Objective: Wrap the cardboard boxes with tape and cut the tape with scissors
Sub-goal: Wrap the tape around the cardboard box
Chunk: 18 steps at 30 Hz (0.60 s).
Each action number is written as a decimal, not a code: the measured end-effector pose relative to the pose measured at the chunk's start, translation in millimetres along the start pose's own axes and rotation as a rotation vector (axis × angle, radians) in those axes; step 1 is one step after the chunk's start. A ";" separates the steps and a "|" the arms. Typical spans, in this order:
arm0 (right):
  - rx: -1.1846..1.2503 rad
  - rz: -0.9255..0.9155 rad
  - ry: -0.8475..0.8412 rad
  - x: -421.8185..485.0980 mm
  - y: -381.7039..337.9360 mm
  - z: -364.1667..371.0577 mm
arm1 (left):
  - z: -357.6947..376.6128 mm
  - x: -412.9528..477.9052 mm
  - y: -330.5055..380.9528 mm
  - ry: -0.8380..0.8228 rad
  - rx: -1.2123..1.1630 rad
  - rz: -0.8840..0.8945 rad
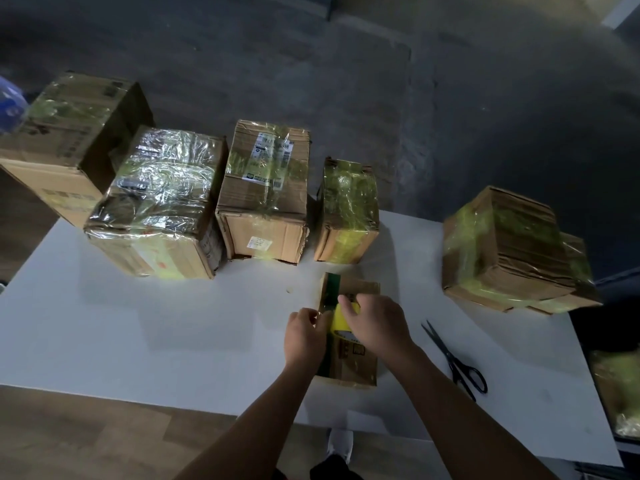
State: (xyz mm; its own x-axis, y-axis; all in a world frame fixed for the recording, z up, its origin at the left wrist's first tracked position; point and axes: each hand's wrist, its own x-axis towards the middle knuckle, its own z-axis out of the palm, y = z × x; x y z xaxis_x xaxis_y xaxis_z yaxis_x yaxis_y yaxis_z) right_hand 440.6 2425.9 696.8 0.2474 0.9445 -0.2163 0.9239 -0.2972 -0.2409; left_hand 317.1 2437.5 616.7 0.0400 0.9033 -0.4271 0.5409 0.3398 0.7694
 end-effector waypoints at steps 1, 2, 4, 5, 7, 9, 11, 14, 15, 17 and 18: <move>0.033 -0.044 0.008 -1.0 2.5 0.1 | -0.6 1.1 -1.6 0.004 0.011 0.003; 0.086 -0.093 0.005 -1.7 6.7 -0.6 | -1.3 3.2 -1.7 0.005 0.006 -0.008; 0.215 -0.184 -0.031 -2.2 18.8 -4.6 | -1.6 6.1 -1.8 -0.008 -0.039 -0.061; 0.276 -0.211 -0.063 -2.2 25.7 -7.2 | -1.0 6.5 -1.8 -0.011 -0.039 -0.076; 0.379 -0.191 -0.152 -5.1 37.7 -11.3 | 1.2 6.0 -1.7 -0.004 0.013 -0.073; 0.407 -0.135 -0.183 -7.3 43.5 -9.4 | 1.9 7.1 -1.5 -0.003 0.038 -0.074; 0.341 -0.150 -0.139 -6.3 44.0 -5.5 | 0.4 10.1 0.9 -0.027 0.050 -0.090; 0.136 -0.285 0.104 -4.5 45.0 -12.0 | -1.6 11.9 4.0 -0.029 0.078 -0.116; 0.068 -0.290 0.158 -4.6 49.5 -19.3 | -1.9 11.0 5.0 -0.018 0.089 -0.117; -0.012 -0.240 0.101 -6.0 63.8 -30.2 | -0.3 8.3 7.0 -0.001 0.094 -0.121; -0.022 -0.215 0.058 -7.7 71.7 -30.1 | 1.0 6.2 8.4 0.003 0.105 -0.119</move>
State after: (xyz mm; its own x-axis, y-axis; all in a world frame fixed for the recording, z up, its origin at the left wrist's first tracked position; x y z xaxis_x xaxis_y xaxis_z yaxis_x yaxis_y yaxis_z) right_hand 513.7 2401.5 709.6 0.0600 0.9924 -0.1077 0.9631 -0.0860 -0.2550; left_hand 322.8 2445.8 620.0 -0.0323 0.8590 -0.5110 0.6265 0.4157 0.6593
